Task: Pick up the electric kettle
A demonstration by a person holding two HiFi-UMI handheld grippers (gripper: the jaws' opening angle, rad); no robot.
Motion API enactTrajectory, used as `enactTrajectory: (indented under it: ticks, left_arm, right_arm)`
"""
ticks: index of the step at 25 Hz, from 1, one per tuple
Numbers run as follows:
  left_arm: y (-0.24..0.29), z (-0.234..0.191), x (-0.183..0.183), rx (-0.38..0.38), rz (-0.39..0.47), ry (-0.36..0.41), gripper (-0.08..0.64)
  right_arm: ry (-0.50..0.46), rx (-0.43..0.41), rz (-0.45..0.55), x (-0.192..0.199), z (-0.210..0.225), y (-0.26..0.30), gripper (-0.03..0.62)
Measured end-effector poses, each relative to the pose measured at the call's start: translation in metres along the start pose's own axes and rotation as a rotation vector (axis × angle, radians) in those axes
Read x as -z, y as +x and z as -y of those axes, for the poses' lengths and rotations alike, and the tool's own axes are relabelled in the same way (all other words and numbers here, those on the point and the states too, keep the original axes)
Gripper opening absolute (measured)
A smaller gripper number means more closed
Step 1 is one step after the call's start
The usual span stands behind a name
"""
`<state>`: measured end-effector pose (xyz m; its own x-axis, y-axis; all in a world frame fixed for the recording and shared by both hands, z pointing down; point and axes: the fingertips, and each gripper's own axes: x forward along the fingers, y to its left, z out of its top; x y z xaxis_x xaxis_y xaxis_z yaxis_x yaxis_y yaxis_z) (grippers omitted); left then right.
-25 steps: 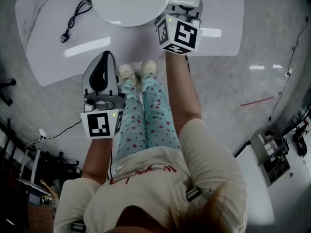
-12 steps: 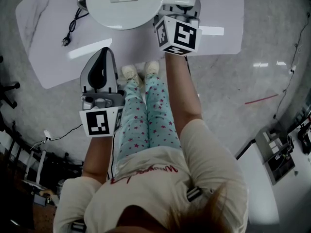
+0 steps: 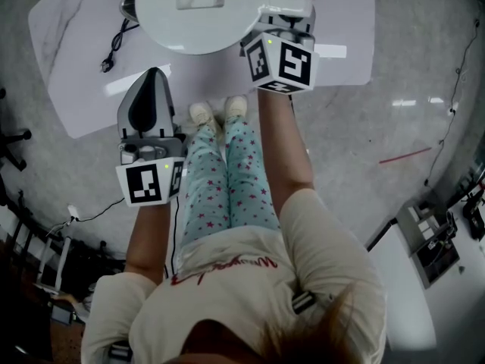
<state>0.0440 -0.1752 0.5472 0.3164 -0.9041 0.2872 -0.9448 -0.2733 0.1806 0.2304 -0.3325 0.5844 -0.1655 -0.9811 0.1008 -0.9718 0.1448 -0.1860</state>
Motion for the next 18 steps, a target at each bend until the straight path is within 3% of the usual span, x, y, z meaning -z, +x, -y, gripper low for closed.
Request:
enactTrajectory:
  ticks: [7,18]
  left_arm:
    - [-0.012,0.006,-0.016,0.016,0.002,0.044,-0.002]
    - [-0.055,0.020,-0.061,0.000,0.015,0.103,-0.002]
  right_arm:
    - [-0.028,-0.016,0.003,-0.035,-0.013,-0.016,0.031]
    - [0.019,-0.004,0.023,-0.113,-0.018,-0.052,0.031]
